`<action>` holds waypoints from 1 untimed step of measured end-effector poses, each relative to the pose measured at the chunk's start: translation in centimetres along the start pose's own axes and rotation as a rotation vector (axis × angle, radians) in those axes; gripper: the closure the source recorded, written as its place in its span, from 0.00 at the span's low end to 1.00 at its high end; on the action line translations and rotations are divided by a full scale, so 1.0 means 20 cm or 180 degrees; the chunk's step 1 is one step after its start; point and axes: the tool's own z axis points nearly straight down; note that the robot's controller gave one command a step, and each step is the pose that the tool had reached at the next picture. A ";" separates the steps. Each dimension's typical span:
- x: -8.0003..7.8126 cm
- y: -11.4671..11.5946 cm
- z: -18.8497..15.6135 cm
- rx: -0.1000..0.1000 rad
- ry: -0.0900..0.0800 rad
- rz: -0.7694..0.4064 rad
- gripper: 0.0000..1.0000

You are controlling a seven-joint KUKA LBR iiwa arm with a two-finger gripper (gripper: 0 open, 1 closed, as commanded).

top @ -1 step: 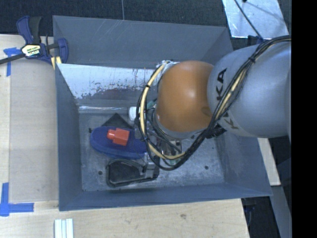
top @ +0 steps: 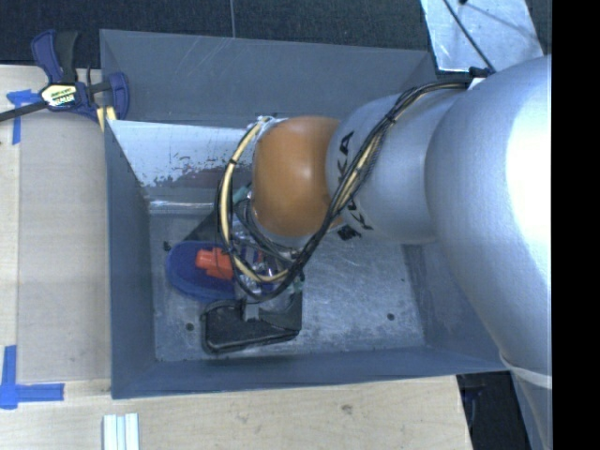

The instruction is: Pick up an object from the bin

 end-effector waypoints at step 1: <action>0.01 0.00 0.00 0.0000 0.0007 0.0001 1.00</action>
Offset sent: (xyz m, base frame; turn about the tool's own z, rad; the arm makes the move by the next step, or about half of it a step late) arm 0.0000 0.0000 0.0000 0.0000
